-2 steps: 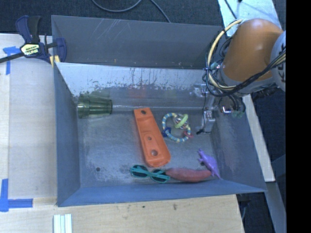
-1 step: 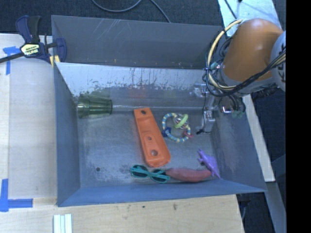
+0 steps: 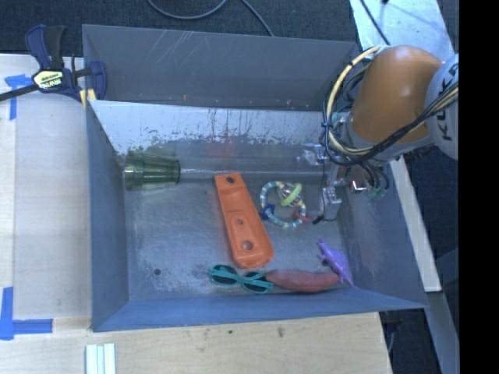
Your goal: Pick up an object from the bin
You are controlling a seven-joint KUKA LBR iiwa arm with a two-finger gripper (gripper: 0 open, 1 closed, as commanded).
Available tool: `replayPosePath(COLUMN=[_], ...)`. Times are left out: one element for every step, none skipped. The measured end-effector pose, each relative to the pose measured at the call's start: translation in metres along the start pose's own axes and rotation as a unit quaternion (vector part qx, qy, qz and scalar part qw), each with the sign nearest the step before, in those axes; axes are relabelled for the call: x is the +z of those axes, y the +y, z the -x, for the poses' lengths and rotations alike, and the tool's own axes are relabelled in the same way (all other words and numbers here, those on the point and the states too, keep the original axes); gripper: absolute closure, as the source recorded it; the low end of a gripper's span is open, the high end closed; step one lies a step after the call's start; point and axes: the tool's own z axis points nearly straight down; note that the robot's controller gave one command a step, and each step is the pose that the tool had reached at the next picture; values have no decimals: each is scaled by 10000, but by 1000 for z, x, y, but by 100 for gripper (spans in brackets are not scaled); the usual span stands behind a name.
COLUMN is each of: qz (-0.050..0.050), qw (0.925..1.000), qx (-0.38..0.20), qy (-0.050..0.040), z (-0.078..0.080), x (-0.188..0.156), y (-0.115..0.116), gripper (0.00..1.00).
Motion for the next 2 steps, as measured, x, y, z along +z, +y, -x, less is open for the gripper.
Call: replayPosePath(qz=[4,5], qw=[9977,9952], qx=[-671,-975], qy=[10,15], z=[1,4], x=[51,72], y=[3,6], gripper=[0,0])
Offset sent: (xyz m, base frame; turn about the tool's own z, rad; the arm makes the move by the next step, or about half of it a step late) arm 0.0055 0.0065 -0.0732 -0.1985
